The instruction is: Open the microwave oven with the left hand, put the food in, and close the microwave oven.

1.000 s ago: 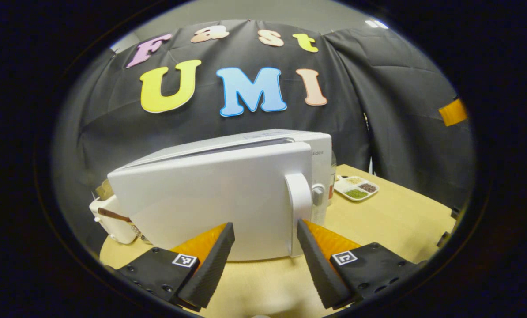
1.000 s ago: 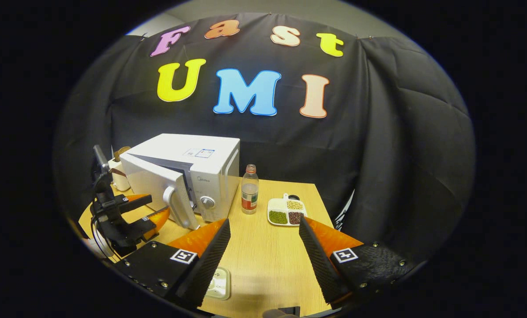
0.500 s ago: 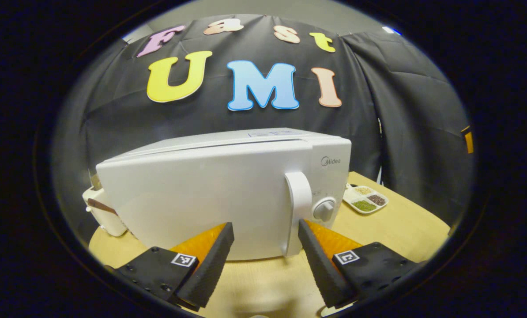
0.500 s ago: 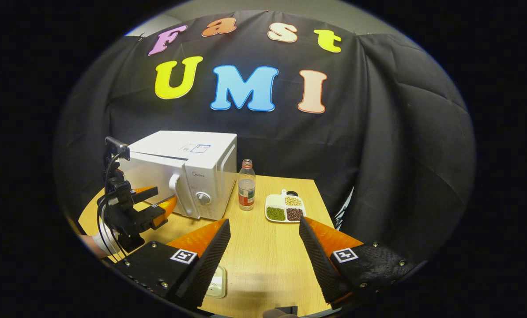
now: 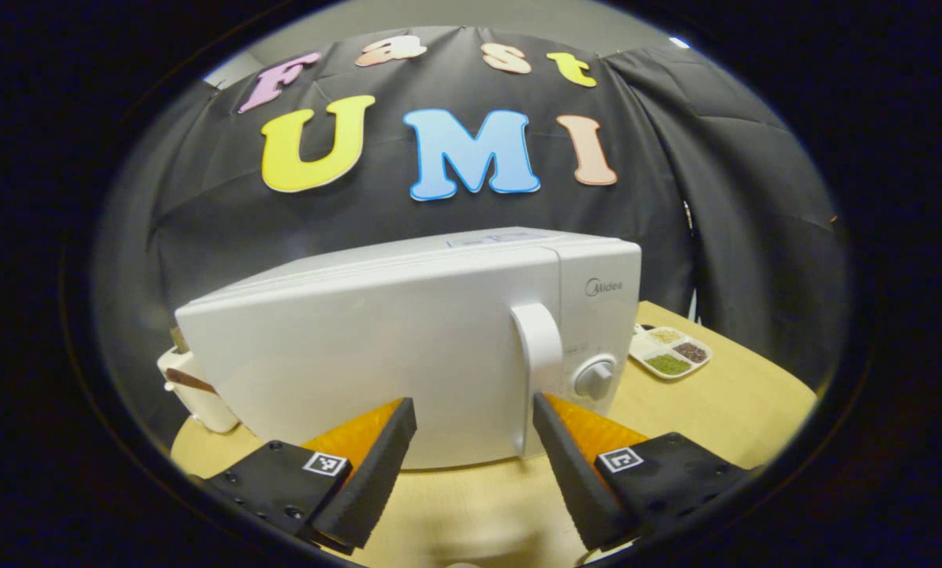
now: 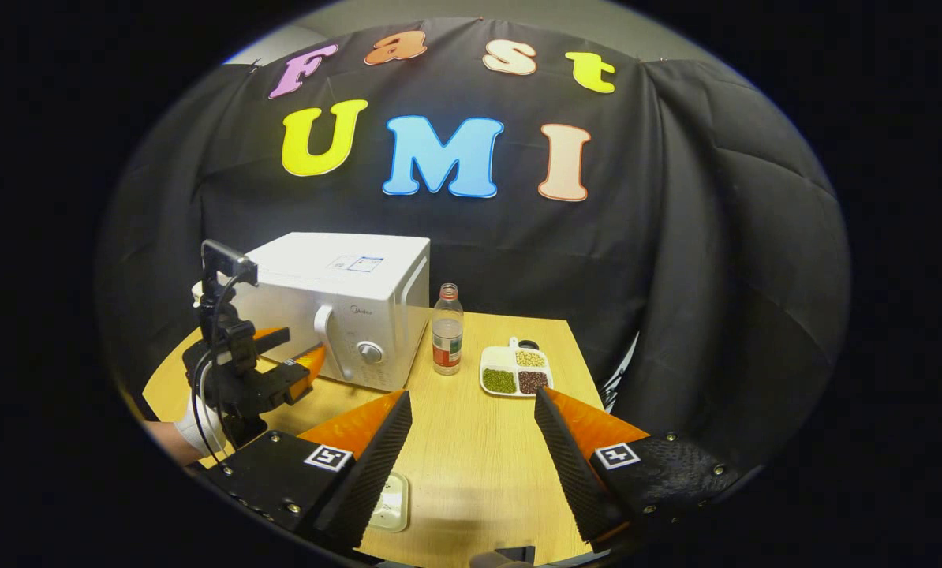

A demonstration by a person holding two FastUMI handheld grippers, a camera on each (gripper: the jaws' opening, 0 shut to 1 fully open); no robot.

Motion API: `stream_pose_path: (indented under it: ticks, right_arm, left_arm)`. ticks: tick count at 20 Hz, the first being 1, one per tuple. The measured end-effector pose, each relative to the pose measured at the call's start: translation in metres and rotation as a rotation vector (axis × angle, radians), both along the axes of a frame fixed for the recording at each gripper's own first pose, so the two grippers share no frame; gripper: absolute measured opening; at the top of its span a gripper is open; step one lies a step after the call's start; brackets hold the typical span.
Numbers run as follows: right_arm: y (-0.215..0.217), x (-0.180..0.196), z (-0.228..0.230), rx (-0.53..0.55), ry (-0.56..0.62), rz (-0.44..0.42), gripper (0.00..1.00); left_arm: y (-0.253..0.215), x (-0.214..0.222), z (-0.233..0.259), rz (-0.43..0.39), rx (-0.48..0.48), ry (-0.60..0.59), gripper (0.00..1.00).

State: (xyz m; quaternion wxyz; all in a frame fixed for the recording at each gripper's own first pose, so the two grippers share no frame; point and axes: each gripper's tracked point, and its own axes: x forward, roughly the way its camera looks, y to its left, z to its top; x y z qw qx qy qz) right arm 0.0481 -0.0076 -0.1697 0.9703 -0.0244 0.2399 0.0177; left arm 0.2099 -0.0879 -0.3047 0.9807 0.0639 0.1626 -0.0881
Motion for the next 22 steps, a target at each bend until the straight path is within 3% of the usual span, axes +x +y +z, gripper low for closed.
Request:
stream_pose_path:
  ticks: [5, 8, 11, 13, 17, 22]
  right_arm:
    - [0.008, -0.007, 0.008, 0.000, -0.019, 0.024, 0.96]
    - [0.012, -0.007, 0.016, 0.010, -0.041, 0.029, 0.96]
    - [0.019, -0.001, 0.040, 0.052, -0.102, 0.033, 0.96]
    - [0.023, 0.003, 0.062, 0.072, -0.161, 0.039, 0.96]
    - [0.021, 0.014, 0.112, 0.089, -0.294, 0.045, 0.96]
    - [0.009, 0.018, 0.156, 0.094, -0.390, -0.006, 0.96]
  left_arm:
    - [0.001, -0.002, 0.009, -0.008, 0.030, -0.025, 0.98]
    - [0.002, -0.012, 0.031, -0.004, -0.049, -0.017, 1.00]
    - [0.014, -0.036, 0.096, 0.013, -0.056, -0.087, 0.95]
    - [0.032, -0.053, 0.150, 0.044, -0.046, -0.144, 1.00]
    - [0.068, -0.093, 0.255, 0.111, -0.062, -0.255, 1.00]
    - [0.107, -0.140, 0.340, 0.209, -0.115, -0.308, 0.99]
